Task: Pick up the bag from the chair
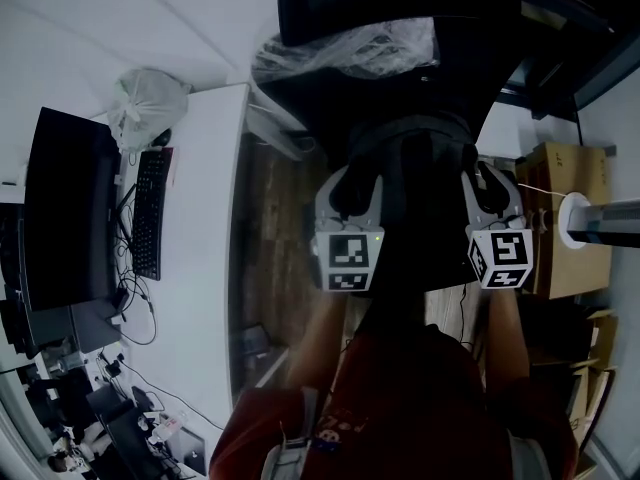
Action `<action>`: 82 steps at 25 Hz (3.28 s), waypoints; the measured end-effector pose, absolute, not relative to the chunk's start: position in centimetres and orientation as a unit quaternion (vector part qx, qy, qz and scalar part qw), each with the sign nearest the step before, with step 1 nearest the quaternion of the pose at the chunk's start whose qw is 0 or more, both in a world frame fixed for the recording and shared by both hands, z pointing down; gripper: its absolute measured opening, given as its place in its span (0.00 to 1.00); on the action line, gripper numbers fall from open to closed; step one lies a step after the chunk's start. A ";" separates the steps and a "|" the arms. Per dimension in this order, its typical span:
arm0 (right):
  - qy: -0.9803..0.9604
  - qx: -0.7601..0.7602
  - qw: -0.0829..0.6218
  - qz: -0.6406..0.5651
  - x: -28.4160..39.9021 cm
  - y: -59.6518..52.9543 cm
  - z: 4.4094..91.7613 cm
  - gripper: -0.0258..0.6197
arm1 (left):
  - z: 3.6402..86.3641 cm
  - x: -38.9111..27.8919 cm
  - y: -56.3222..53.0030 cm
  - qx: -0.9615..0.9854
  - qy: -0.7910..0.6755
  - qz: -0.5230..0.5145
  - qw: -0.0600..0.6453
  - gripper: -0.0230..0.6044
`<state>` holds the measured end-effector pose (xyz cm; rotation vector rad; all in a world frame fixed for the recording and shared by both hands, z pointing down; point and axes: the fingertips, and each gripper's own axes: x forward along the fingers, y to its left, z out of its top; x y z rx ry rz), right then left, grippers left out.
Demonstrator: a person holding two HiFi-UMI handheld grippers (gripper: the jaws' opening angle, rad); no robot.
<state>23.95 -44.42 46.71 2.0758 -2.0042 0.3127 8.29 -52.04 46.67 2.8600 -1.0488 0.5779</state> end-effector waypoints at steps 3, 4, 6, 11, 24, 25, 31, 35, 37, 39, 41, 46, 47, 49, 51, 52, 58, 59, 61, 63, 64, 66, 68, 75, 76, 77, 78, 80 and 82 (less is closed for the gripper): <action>-0.689 0.704 0.126 0.112 24.1 -45.9 47.3 0.27 | 47.5 8.8 -53.4 0.926 -0.326 0.190 0.027 0.40; -0.690 0.703 0.129 0.114 24.2 -46.3 47.6 0.29 | 47.7 9.1 -53.8 0.927 -0.322 0.192 0.027 0.43; -0.693 0.698 0.136 0.119 24.5 -47.1 48.2 0.33 | 48.2 9.7 -54.5 0.928 -0.316 0.196 0.027 0.47; -0.699 0.687 0.147 0.132 25.1 -48.6 50.0 0.45 | 49.6 11.2 -55.8 0.932 -0.298 0.206 0.031 0.54; -0.729 0.644 0.176 0.150 27.0 -51.6 53.0 0.56 | 52.9 14.0 -57.8 0.923 -0.306 0.227 0.051 0.65; -0.734 0.637 0.180 0.151 27.2 -51.9 53.3 0.57 | 53.0 14.1 -58.0 0.921 -0.311 0.228 0.055 0.65; -0.774 0.587 0.180 0.154 27.8 -54.0 54.5 0.56 | 53.7 15.2 -59.1 0.914 -0.327 0.230 0.071 0.62; -0.790 0.571 0.168 0.148 28.0 -54.7 54.9 0.56 | 54.1 15.6 -59.4 0.904 -0.349 0.236 0.071 0.57; -0.797 0.564 0.159 0.145 28.2 -55.0 55.0 0.53 | 54.2 15.8 -59.5 0.899 -0.359 0.238 0.075 0.54; -0.804 0.556 0.155 0.143 28.3 -55.1 55.2 0.47 | 54.3 15.9 -59.4 0.894 -0.370 0.240 0.078 0.51; -0.812 0.544 0.158 0.141 28.2 -55.3 55.3 0.42 | 54.5 15.9 -59.2 0.888 -0.383 0.243 0.080 0.48; -0.829 0.516 0.163 0.145 27.7 -55.4 55.4 0.34 | 54.4 15.5 -58.5 0.871 -0.416 0.246 0.085 0.42; -0.831 0.511 0.163 0.147 27.5 -55.3 55.4 0.33 | 54.4 15.3 -58.3 0.868 -0.422 0.246 0.087 0.41; -0.837 0.501 0.163 0.149 27.2 -55.2 55.2 0.30 | 54.2 15.0 -57.9 0.864 -0.432 0.244 0.091 0.40; -0.843 0.492 0.162 0.149 27.0 -54.9 55.0 0.28 | 54.1 14.8 -57.5 0.860 -0.440 0.239 0.094 0.39; -0.845 0.487 0.162 0.149 26.9 -54.8 54.9 0.28 | 54.0 14.6 -57.3 0.858 -0.446 0.236 0.095 0.39; -0.861 0.460 0.165 0.139 26.2 -53.2 54.5 0.26 | 53.7 13.9 -54.7 0.842 -0.480 0.225 0.104 0.37; -0.864 0.456 0.166 0.136 26.0 -53.0 54.4 0.25 | 53.5 13.7 -54.3 0.839 -0.485 0.223 0.105 0.36; -0.868 0.448 0.168 0.131 25.4 -52.3 53.9 0.25 | 53.0 13.1 -53.3 0.833 -0.497 0.218 0.106 0.36; -0.872 0.443 0.170 0.123 24.7 -51.6 53.2 0.24 | 52.3 12.4 -52.2 0.829 -0.507 0.211 0.105 0.35; -0.873 0.441 0.171 0.117 24.3 -51.2 52.7 0.24 | 52.0 12.1 -51.7 0.828 -0.511 0.207 0.105 0.35; -0.874 0.441 0.170 0.108 23.7 -50.2 51.9 0.24 | 51.1 11.4 -50.6 0.827 -0.515 0.199 0.102 0.35; -0.874 0.445 0.168 0.100 23.0 -48.8 50.9 0.24 | 50.1 10.8 -49.2 0.829 -0.516 0.193 0.096 0.35; -0.864 0.470 0.162 0.082 20.8 -42.7 48.2 0.24 | 47.3 8.6 -43.4 0.842 -0.503 0.178 0.072 0.35; -0.862 0.473 0.162 0.080 20.5 -41.7 47.8 0.24 | 46.9 8.3 -42.5 0.845 -0.500 0.177 0.068 0.35; -0.860 0.477 0.162 0.077 20.2 -40.7 47.4 0.24 | 46.5 8.1 -41.5 0.847 -0.497 0.175 0.065 0.34; -0.859 0.480 0.161 0.073 20.0 -39.7 47.0 0.24 | 46.1 7.8 -40.5 0.849 -0.495 0.173 0.062 0.34; -0.857 0.485 0.161 0.067 19.6 -37.6 46.3 0.24 | 45.4 7.4 -38.5 0.853 -0.490 0.171 0.058 0.34; -0.854 0.491 0.161 0.064 19.4 -35.4 45.8 0.24 | 44.9 7.2 -36.4 0.857 -0.484 0.170 0.056 0.34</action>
